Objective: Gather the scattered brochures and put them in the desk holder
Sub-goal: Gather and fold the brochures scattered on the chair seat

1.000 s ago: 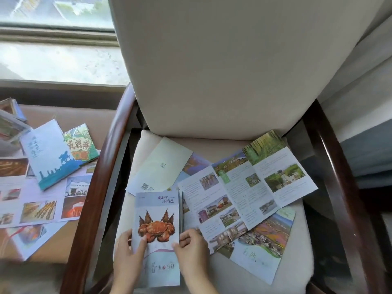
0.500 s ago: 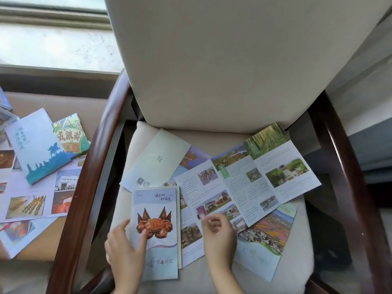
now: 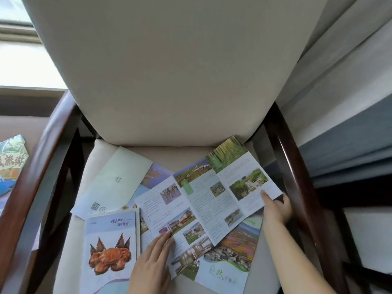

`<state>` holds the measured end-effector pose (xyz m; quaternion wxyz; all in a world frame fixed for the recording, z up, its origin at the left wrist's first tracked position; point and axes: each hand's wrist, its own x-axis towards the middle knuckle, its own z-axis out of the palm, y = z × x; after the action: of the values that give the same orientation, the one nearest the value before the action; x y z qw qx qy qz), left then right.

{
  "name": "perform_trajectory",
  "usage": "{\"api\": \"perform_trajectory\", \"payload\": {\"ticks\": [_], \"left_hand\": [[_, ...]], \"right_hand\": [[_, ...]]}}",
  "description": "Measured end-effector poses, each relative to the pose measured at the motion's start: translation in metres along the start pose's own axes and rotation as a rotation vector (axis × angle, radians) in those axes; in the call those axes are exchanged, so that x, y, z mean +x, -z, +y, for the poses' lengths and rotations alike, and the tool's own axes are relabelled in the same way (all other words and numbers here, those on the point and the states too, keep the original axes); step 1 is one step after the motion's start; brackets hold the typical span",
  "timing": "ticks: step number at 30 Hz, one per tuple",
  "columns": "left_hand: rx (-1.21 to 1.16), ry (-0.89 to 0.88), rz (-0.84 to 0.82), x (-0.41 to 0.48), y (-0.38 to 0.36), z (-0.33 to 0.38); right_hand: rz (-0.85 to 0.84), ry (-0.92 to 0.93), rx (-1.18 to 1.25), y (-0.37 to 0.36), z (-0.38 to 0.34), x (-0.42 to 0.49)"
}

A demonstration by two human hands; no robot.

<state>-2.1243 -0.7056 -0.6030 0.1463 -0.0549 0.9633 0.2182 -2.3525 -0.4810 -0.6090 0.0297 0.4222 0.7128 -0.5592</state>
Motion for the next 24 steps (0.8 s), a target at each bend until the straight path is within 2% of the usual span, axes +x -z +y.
{"api": "perform_trajectory", "payload": {"ticks": [4, 8, 10, 14, 16, 19, 22, 24], "left_hand": [[0.019, 0.021, -0.041, 0.002, 0.008, 0.001], [-0.004, 0.094, -0.062, 0.006, 0.009, 0.003], [-0.051, 0.146, -0.087, 0.009, 0.009, 0.003], [-0.123, 0.211, -0.091, 0.010, 0.002, 0.004], [-0.122, 0.216, -0.085, 0.010, -0.001, 0.004], [-0.148, 0.238, -0.088, 0.009, 0.001, 0.006], [-0.123, 0.223, -0.062, 0.007, 0.002, 0.008], [-0.103, 0.219, -0.052, 0.004, 0.001, 0.012]], "right_hand": [[-0.038, 0.223, -0.031, 0.012, 0.015, -0.027], [-0.160, 0.570, -0.112, 0.028, 0.029, -0.073], [-0.282, 0.753, -0.219, 0.034, 0.044, -0.090], [-0.504, 0.939, -0.577, 0.031, 0.068, -0.101], [-0.606, 0.961, -0.823, 0.025, 0.075, -0.098], [-0.682, 0.848, -1.099, 0.016, 0.082, -0.087], [-0.574, 0.828, -1.109, 0.006, 0.082, -0.081], [-0.565, 0.772, -1.130, -0.002, 0.081, -0.082]]}}
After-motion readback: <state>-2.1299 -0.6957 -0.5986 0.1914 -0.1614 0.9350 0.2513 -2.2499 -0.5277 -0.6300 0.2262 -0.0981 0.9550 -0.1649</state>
